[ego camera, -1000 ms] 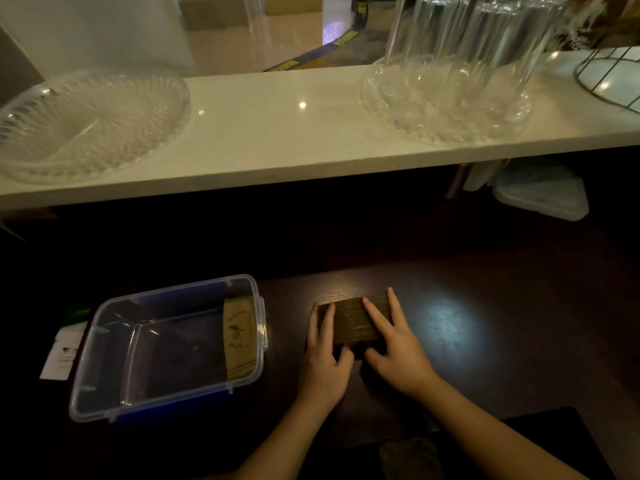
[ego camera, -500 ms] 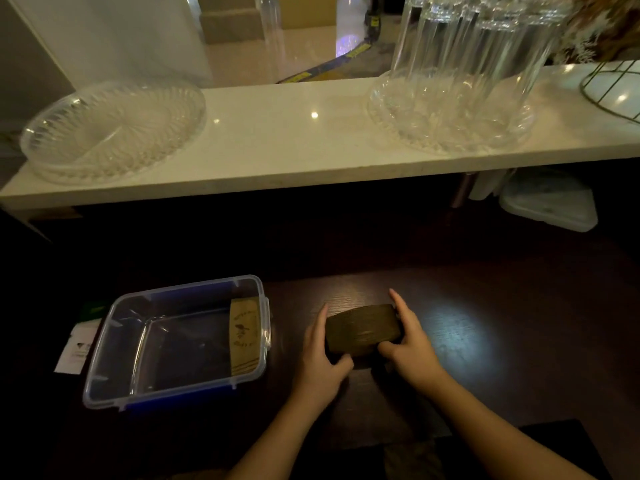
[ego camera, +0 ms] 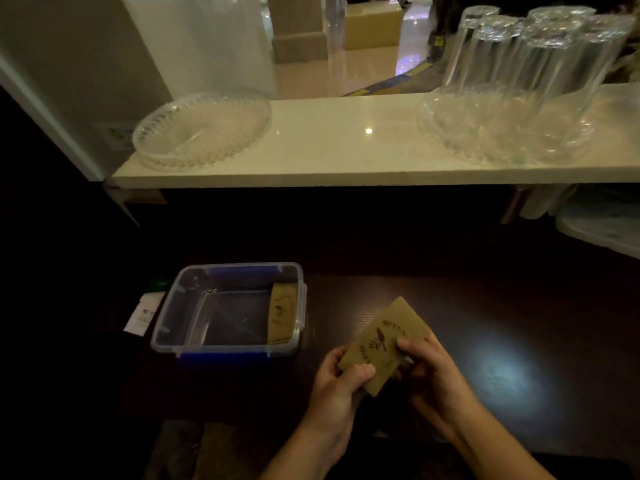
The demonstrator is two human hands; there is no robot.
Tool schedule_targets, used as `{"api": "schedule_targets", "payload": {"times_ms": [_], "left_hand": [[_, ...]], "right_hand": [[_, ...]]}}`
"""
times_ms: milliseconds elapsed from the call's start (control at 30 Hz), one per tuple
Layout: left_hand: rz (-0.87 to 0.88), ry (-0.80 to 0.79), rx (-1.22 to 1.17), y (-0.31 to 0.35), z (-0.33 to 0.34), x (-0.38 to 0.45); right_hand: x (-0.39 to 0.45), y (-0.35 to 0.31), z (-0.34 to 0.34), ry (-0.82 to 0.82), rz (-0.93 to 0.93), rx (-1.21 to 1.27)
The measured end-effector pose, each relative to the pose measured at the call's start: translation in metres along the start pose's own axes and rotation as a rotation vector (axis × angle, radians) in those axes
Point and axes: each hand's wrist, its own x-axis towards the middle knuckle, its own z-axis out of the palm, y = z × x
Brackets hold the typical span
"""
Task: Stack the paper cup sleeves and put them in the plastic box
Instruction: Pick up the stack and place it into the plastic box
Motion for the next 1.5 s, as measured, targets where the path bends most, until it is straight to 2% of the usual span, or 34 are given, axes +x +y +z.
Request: {"api": "schedule_targets", "payload": {"times_ms": [167, 300, 567, 800, 867, 967, 1033, 1100, 1200, 1333, 1500], "left_hand": [[-0.033, 0.091, -0.063, 0.006, -0.014, -0.024], [-0.118, 0.015, 0.003, 0.043, -0.037, -0.027], [-0.069, -0.156, 0.329, 0.140, -0.091, 0.002], [-0.049, -0.101, 0.375, 0.175, -0.134, 0.040], [-0.030, -0.068, 0.367, 0.182, -0.150, 0.053], [-0.050, 0.080, 0.391, 0.187, -0.177, 0.074], [-0.120, 0.187, 0.463, 0.185, -0.190, 0.087], [-0.211, 0.219, 0.537, 0.181, -0.195, 0.096], [-0.290, 0.171, 0.598, 0.175, -0.192, 0.102], [-0.288, 0.092, 0.609, 0.172, -0.183, 0.107], [-0.274, 0.079, 0.717, 0.171, -0.180, 0.112]], "right_hand": [[0.001, 0.014, 0.019, 0.008, 0.002, -0.173], [0.013, 0.006, 0.044, -0.052, 0.013, -0.285], [0.049, 0.002, 0.122, -0.224, 0.036, -0.425], [0.091, 0.017, 0.166, -0.217, 0.052, -0.504], [0.099, 0.023, 0.170, -0.134, -0.035, -0.572], [0.110, 0.032, 0.162, 0.178, -0.249, -0.581], [0.114, 0.040, 0.150, 0.286, -0.278, -0.617], [0.117, 0.051, 0.140, 0.328, -0.223, -0.680], [0.120, 0.066, 0.128, 0.371, -0.150, -0.712], [0.120, 0.078, 0.120, 0.389, -0.094, -0.754], [0.118, 0.079, 0.123, 0.376, -0.089, -0.716]]}}
